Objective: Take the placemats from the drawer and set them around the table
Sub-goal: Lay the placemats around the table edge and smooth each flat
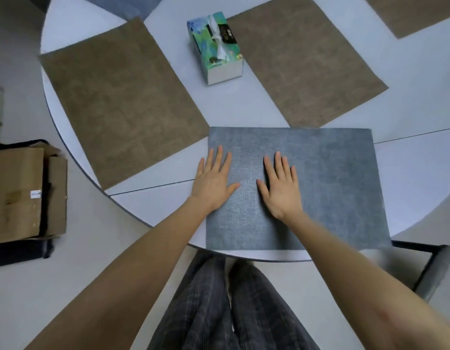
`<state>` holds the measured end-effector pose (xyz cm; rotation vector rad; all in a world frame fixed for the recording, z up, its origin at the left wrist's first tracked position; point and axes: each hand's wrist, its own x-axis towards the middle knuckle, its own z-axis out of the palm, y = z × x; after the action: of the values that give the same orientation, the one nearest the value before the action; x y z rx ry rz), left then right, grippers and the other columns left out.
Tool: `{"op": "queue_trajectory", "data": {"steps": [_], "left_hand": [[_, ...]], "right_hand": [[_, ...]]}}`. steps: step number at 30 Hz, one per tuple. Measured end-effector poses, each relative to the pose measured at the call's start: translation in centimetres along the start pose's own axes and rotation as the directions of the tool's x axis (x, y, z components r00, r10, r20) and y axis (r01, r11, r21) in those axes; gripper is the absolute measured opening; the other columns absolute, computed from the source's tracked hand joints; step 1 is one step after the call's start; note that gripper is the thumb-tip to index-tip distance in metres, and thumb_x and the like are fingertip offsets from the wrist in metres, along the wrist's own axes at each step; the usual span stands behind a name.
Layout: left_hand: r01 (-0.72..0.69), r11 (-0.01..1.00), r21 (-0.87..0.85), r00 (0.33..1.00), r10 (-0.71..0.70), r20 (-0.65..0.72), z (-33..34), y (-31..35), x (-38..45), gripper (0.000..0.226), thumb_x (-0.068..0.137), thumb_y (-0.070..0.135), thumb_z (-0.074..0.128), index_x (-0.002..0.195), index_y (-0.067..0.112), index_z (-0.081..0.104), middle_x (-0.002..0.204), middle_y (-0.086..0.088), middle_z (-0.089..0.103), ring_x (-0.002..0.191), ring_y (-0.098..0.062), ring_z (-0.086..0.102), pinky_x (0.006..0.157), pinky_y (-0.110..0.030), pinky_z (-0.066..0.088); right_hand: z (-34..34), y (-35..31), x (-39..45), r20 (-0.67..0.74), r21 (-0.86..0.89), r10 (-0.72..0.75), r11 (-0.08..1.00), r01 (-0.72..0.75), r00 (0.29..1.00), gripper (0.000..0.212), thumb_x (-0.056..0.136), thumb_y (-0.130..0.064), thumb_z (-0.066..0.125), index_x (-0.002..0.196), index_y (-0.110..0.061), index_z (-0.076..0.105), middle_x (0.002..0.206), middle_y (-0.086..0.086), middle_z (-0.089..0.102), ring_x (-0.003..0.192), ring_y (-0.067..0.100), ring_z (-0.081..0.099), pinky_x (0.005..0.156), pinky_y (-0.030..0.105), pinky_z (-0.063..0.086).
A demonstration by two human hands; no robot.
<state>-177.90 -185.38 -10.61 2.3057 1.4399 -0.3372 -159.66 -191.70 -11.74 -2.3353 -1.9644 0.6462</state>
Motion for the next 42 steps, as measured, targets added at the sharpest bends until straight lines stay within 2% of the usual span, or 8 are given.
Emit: {"op": "queue_trajectory", "data": {"steps": [5,9,13,15,19,28,39,42], "left_hand": [[-0.046,0.999,-0.024,0.999,0.046,0.009,1.8,0.3,-3.9,0.086,0.094,0.061,0.037,0.154,0.019,-0.007,0.160,-0.008,-0.018,0.148,-0.025,-0.015,0.119,-0.040,-0.007],[-0.034,0.999,-0.023,0.999,0.034,0.012,3.5,-0.7,-6.9,0.092,0.090,0.068,0.037,0.153,0.023,-0.010,0.159,-0.010,-0.022,0.147,-0.027,-0.018,0.118,-0.040,-0.010],[-0.009,0.998,-0.069,1.000,0.009,0.004,3.2,-0.6,-6.2,0.092,0.089,0.068,0.037,0.154,0.023,-0.011,0.157,-0.016,-0.024,0.147,-0.026,-0.020,0.118,-0.038,-0.011],[0.055,0.996,-0.077,0.998,-0.056,-0.010,5.4,-0.3,-8.7,0.092,0.089,0.068,0.038,0.153,0.024,-0.011,0.157,-0.016,-0.025,0.147,-0.026,-0.021,0.119,-0.038,-0.011],[0.049,0.994,-0.101,0.999,-0.051,-0.016,4.9,-0.1,-8.0,0.091,0.090,0.067,0.038,0.153,0.024,-0.011,0.158,-0.014,-0.024,0.147,-0.023,-0.021,0.118,-0.035,-0.011],[0.059,0.992,-0.107,0.998,-0.062,-0.020,4.6,-0.2,-7.5,0.093,0.088,0.068,0.040,0.153,0.026,-0.011,0.157,-0.013,-0.025,0.147,-0.022,-0.020,0.119,-0.035,-0.010],[0.096,0.988,-0.120,0.995,-0.092,0.042,3.6,0.2,-7.2,0.095,0.088,0.065,0.046,0.154,0.025,-0.010,0.157,-0.014,-0.024,0.148,-0.024,-0.017,0.120,-0.038,-0.006],[0.127,0.987,-0.095,0.991,-0.122,0.053,2.9,0.6,-7.2,0.097,0.086,0.065,0.051,0.155,0.024,-0.005,0.159,-0.015,-0.018,0.149,-0.026,-0.011,0.121,-0.039,-0.002]], "right_hand": [[1.4,0.4,-3.2,-0.046,0.001,-0.014,1.000,0.014,0.999,0.061,0.101,-0.042,0.030,0.154,-0.021,0.006,0.161,0.010,-0.003,0.149,0.022,-0.008,0.121,0.043,-0.006],[2.8,0.8,-5.9,-0.080,-0.044,0.114,0.992,-0.118,0.990,0.066,0.098,-0.055,0.023,0.154,-0.025,0.005,0.161,0.011,-0.004,0.149,0.025,-0.008,0.118,0.049,-0.008],[2.8,0.8,-5.6,-0.063,-0.035,0.162,0.986,-0.165,0.985,0.071,0.094,-0.061,0.015,0.153,-0.026,-0.002,0.160,0.013,-0.009,0.148,0.027,-0.011,0.116,0.053,-0.010],[4.3,1.3,-7.3,-0.024,-0.069,0.070,0.995,-0.071,0.997,0.070,0.096,-0.060,0.019,0.153,-0.027,-0.004,0.160,0.012,-0.012,0.148,0.027,-0.014,0.116,0.052,-0.012],[3.0,2.3,-5.8,-0.006,-0.068,0.026,0.997,-0.027,1.000,0.072,0.095,-0.062,0.021,0.152,-0.029,-0.007,0.159,0.009,-0.017,0.147,0.024,-0.019,0.116,0.050,-0.014],[2.6,2.2,-5.4,0.005,-0.039,0.019,0.999,-0.019,1.000,0.072,0.095,-0.061,0.023,0.153,-0.028,-0.006,0.159,0.009,-0.018,0.146,0.024,-0.020,0.116,0.050,-0.015],[2.5,1.8,-5.6,0.004,-0.031,0.025,0.999,-0.025,1.000,0.073,0.095,-0.061,0.023,0.153,-0.027,-0.007,0.159,0.009,-0.019,0.146,0.024,-0.021,0.115,0.049,-0.017],[2.1,1.8,-5.5,0.035,-0.006,0.027,1.000,-0.027,0.999,0.073,0.096,-0.060,0.025,0.153,-0.027,-0.005,0.159,0.008,-0.019,0.146,0.023,-0.021,0.115,0.047,-0.016]]}}
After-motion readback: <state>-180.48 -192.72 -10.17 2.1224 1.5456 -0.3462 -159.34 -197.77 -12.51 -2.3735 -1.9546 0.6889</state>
